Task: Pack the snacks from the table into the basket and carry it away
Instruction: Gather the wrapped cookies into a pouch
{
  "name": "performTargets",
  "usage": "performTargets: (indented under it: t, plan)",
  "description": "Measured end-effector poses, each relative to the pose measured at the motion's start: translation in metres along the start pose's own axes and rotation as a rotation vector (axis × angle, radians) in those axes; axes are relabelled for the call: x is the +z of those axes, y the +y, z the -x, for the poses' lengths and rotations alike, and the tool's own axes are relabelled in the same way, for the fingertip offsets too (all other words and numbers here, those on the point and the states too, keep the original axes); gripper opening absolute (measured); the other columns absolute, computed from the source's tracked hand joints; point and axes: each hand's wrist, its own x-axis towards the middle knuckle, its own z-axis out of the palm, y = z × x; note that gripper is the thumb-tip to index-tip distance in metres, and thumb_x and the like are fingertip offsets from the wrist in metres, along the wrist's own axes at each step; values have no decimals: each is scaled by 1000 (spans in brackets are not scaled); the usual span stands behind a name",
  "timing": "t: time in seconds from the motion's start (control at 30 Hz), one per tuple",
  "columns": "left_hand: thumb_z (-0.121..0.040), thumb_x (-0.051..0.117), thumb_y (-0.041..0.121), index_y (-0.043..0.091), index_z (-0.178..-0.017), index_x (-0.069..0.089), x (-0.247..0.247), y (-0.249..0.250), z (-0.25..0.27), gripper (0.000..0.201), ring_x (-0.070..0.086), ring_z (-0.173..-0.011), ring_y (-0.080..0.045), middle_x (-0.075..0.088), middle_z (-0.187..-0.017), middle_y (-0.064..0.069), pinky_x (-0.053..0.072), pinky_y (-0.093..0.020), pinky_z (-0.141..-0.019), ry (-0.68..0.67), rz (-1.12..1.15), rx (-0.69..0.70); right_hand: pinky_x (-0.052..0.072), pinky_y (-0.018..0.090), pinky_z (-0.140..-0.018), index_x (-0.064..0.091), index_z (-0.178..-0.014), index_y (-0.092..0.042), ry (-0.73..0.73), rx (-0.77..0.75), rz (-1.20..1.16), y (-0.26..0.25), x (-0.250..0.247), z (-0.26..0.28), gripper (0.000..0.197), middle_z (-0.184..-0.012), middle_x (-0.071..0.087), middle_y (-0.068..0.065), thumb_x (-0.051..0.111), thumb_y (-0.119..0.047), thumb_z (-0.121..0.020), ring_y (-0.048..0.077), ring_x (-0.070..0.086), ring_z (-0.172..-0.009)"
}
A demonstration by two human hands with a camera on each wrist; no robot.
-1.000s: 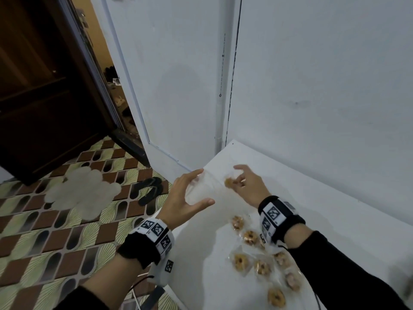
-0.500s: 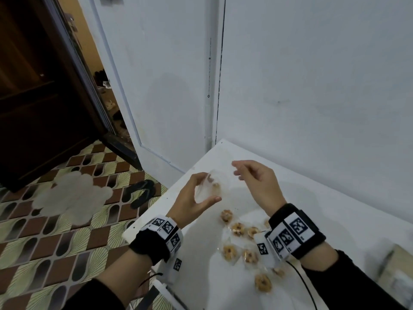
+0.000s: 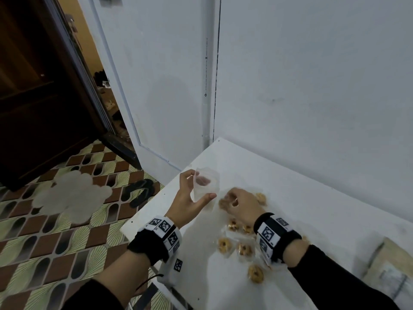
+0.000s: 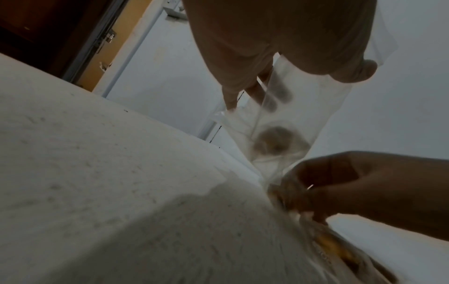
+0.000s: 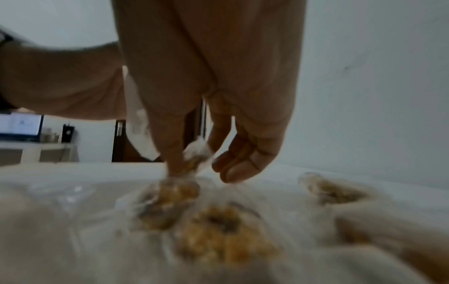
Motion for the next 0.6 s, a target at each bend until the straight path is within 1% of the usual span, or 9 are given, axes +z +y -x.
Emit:
performTargets:
  t: [0.07,0.17,0.2,0.27,0.33,0.4,0.47,0.53,0.6]
  plan:
    - [-82,72,26,27,-123,27,2,0,2,61,53,-107,7,52,-109,18,38,-7,-92,7,7,-4,50,25,-78,61,-109,-18,181,-20,-211,-5,-15,6,25,-99,64,-3,65,-33,-89,15,62,-87]
    - [-81,69,33,33,-126,26,4,-1,2,62,48,-114,6,47,-112,33,37,-10,-98,11,-2,9,49,15,-76,61,-120,-23,429,-111,-431,-22,-41,17,25,-106,65,-4,56,-29,-95,10,64,-90]
    - [-81,69,32,33,-125,26,6,-1,2,61,47,-116,4,47,-114,30,36,-11,-99,8,4,14,49,14,-76,60,-121,-24,473,-170,-497,-30,-47,23,25,-107,65,-5,55,-27,-96,8,64,-89]
    - [-82,69,33,31,-125,27,10,0,2,60,47,-118,-2,49,-117,7,35,-8,-97,-4,-1,37,51,14,-77,58,-119,-25,493,-272,-613,-46,-56,34,25,-102,67,-6,59,-22,-94,7,64,-85]
    - [-81,70,30,28,-128,25,15,3,2,65,47,-113,3,50,-113,-4,34,-3,-91,-20,-13,58,51,16,-74,57,-112,-21,446,-324,-655,-55,-58,42,24,-93,69,-4,65,-18,-90,9,65,-79]
    - [-80,72,32,27,-131,23,20,4,2,71,47,-113,4,50,-116,-3,35,-5,-92,-37,0,69,48,15,-68,59,-101,-20,381,-350,-590,-58,-56,44,18,-89,69,-5,69,-17,-87,9,63,-74]
    - [-79,71,38,29,-132,21,25,4,2,73,46,-118,2,46,-124,2,36,-9,-95,-45,18,70,46,13,-65,62,-94,-27,339,-360,-486,-53,-53,44,13,-93,67,-8,71,-22,-85,8,61,-72]
    - [-79,70,39,30,-130,22,29,6,3,70,45,-113,7,45,-119,5,35,-6,-92,-35,19,75,46,12,-65,64,-92,-30,391,-333,-466,-43,-56,41,7,-98,65,-11,68,-27,-87,9,59,-75]
    - [-79,67,42,29,-129,23,31,6,4,68,46,-106,7,47,-110,2,36,-5,-89,-29,27,81,45,10,-65,65,-94,-25,480,-249,-463,-25,-61,32,5,-96,66,-12,61,-24,-93,9,60,-81]
